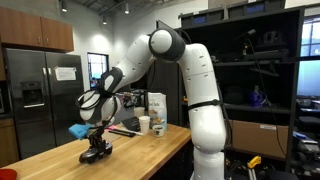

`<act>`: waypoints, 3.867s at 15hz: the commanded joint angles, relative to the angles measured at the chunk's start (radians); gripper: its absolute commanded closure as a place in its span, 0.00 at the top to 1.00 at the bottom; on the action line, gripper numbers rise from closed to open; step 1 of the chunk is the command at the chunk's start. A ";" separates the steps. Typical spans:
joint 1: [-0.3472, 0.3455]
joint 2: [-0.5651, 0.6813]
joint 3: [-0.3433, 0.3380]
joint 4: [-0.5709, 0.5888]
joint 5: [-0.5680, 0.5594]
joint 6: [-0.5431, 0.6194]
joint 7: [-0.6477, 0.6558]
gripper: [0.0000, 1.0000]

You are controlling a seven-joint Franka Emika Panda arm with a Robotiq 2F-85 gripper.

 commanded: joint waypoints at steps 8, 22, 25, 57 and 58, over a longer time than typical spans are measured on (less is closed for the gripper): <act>-0.011 -0.011 -0.014 -0.022 -0.008 0.013 0.055 0.93; -0.002 -0.067 -0.021 -0.058 -0.057 0.005 0.083 1.00; -0.001 -0.129 -0.015 -0.070 -0.097 -0.024 0.117 1.00; -0.007 -0.787 0.253 -0.373 -0.184 -0.529 0.583 1.00; -0.004 -0.815 0.260 -0.394 -0.184 -0.515 0.588 1.00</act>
